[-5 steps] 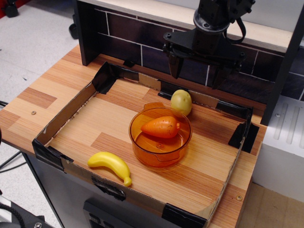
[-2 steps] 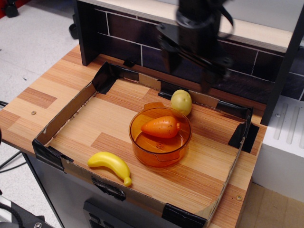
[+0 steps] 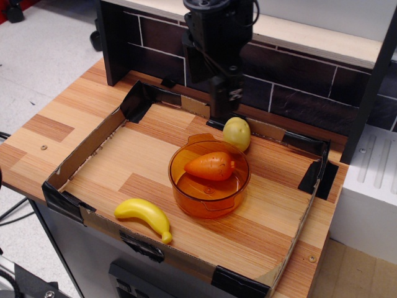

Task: Take carrot out of pot

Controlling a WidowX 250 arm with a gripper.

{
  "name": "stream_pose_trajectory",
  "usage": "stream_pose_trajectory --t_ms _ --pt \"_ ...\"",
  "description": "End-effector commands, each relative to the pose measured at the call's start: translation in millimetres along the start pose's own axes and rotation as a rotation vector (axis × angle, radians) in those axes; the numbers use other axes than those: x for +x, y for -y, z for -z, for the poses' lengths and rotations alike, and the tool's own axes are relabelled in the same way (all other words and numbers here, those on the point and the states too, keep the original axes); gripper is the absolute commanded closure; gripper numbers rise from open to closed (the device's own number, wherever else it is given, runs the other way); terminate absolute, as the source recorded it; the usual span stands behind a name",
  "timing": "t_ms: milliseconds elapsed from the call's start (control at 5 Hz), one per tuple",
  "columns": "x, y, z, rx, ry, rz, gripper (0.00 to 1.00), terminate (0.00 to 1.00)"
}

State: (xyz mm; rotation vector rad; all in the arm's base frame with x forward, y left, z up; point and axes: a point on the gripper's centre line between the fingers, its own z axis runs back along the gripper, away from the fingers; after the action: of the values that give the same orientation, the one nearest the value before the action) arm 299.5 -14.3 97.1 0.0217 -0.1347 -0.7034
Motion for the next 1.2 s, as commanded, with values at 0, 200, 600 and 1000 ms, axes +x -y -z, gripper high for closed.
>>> stream_pose_trajectory --t_ms 0,200,600,1000 --pt "-0.2 4.0 10.8 -0.017 -0.050 0.267 0.00 0.00" --pt "-4.4 15.3 21.6 -0.030 -0.051 0.343 0.00 0.00" --pt "-5.4 31.2 42.7 -0.041 -0.070 0.374 0.00 0.00" --pt "-4.8 42.1 59.3 -0.051 -0.083 0.401 0.00 0.00"
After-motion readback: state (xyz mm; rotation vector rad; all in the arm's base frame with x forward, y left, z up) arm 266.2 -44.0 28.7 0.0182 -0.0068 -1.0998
